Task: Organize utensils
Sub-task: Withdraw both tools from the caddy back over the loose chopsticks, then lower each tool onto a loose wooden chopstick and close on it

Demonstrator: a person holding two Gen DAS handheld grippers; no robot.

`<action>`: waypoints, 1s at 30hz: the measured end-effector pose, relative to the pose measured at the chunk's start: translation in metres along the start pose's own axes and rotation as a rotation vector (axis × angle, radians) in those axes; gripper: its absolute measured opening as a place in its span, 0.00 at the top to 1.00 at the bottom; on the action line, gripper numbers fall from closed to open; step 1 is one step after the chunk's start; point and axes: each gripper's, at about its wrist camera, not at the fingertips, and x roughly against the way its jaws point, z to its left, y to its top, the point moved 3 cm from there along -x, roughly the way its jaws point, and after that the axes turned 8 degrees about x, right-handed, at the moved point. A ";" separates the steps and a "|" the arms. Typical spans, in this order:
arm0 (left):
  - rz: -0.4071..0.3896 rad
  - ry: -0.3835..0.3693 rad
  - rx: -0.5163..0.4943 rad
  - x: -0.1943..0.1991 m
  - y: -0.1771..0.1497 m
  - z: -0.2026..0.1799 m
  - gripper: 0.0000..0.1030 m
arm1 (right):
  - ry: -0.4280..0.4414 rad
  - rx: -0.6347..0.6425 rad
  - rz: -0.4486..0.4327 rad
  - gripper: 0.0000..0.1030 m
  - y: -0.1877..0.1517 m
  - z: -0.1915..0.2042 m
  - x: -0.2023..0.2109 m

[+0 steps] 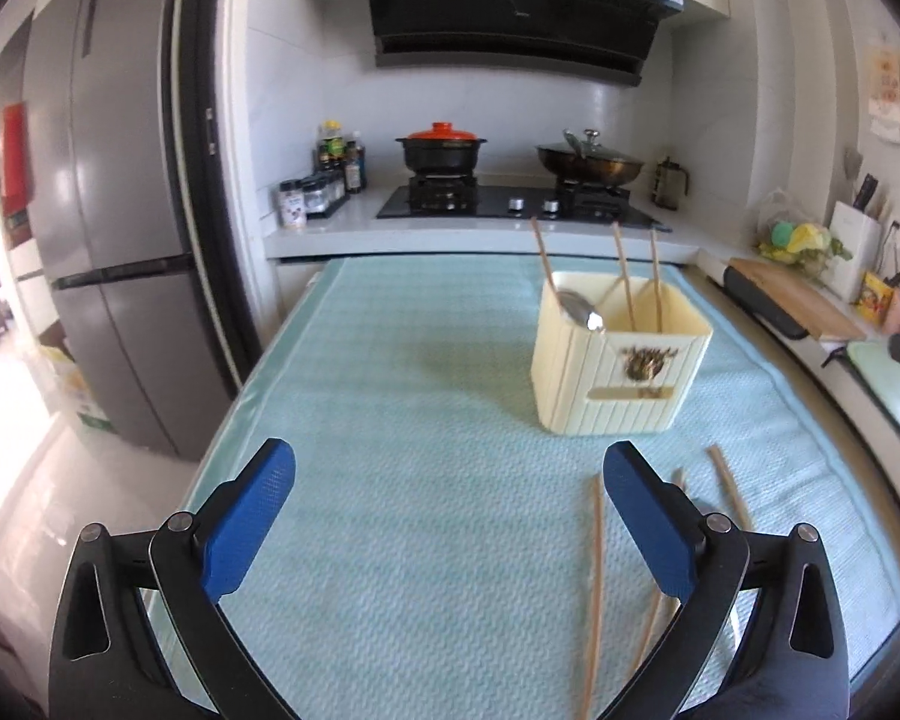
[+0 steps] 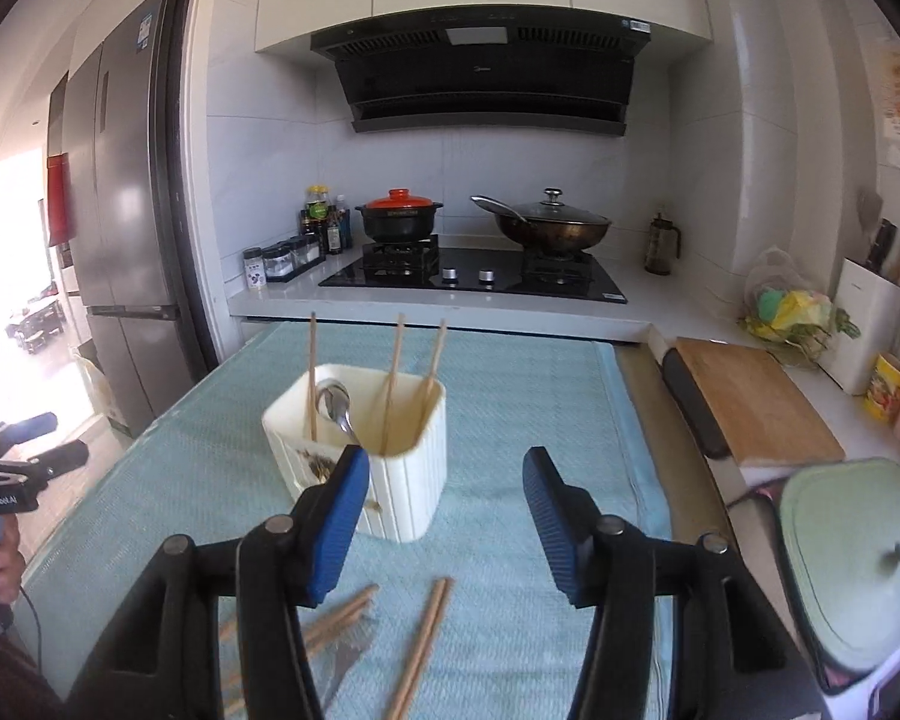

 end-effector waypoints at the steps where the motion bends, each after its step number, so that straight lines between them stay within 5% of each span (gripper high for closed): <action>1: 0.022 0.037 0.007 0.001 -0.011 0.001 0.00 | -0.028 -0.006 0.009 0.47 -0.016 -0.001 0.008; 8: 0.131 -0.034 0.080 0.006 -0.081 -0.002 0.01 | -0.086 -0.049 0.115 0.47 -0.125 0.012 0.049; 12: 0.134 -0.036 0.035 0.007 -0.100 -0.009 0.01 | -0.079 0.001 0.148 0.47 -0.161 0.025 0.058; 19: 0.207 -0.038 -0.011 0.001 -0.116 -0.018 0.01 | -0.035 -0.041 0.164 0.47 -0.175 0.035 0.053; 26: 0.258 -0.008 0.029 -0.006 -0.130 -0.003 0.01 | 0.021 -0.034 0.181 0.47 -0.182 0.049 0.046; 30: 0.263 -0.060 0.082 -0.005 -0.129 0.004 0.01 | 0.036 -0.057 0.195 0.47 -0.185 0.047 0.044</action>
